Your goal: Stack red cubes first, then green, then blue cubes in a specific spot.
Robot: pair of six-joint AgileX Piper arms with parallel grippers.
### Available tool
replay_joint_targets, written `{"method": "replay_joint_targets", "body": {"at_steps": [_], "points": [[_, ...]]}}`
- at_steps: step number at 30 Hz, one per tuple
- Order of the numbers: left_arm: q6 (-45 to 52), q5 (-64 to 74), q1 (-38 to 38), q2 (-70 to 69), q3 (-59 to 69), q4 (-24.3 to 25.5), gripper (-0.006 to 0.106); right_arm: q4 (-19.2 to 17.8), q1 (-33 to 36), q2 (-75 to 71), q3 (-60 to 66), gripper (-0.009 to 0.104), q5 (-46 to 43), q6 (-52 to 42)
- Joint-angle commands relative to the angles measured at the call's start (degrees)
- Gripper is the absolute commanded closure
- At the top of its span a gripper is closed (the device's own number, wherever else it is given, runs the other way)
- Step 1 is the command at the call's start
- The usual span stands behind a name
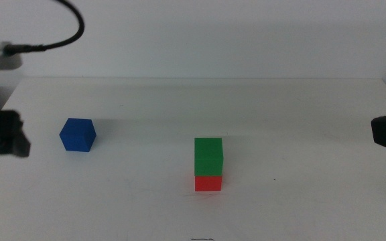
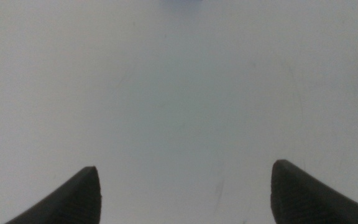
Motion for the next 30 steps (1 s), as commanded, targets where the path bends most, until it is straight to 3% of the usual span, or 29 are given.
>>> {"method": "replay_joint_targets", "body": {"at_steps": [1, 3, 10, 16, 23, 30], "points": [[-0.68, -2.68, -0.07, 3.25, -3.87, -1.67, 0.007, 0.69, -0.4, -0.24, -1.32, 0.001, -3.81, -0.61], [-1.38, -3.08, -0.07, 6.33, -5.22, -3.5, 0.007, 0.69, -0.4, -0.24, -1.32, 0.001, -3.81, -0.61], [0.89, -0.94, -0.07, 18.73, -17.28, -0.98, 0.007, 0.69, -0.4, -0.24, -1.32, 0.001, -3.81, -0.61], [7.14, 0.78, -0.23, 31.08, -28.46, -2.76, 0.007, 0.69, -0.4, -0.24, -1.32, 0.001, -3.81, -0.61], [7.82, 0.96, -0.23, 44.05, -38.19, -3.52, 0.007, 0.69, -0.4, -0.24, -1.32, 0.001, -3.81, -0.61], [7.77, 0.72, -2.98, 52.27, -44.2, -0.84, 0.007, 0.69, -0.4, -0.24, -1.32, 0.001, -3.81, -0.61]]}}
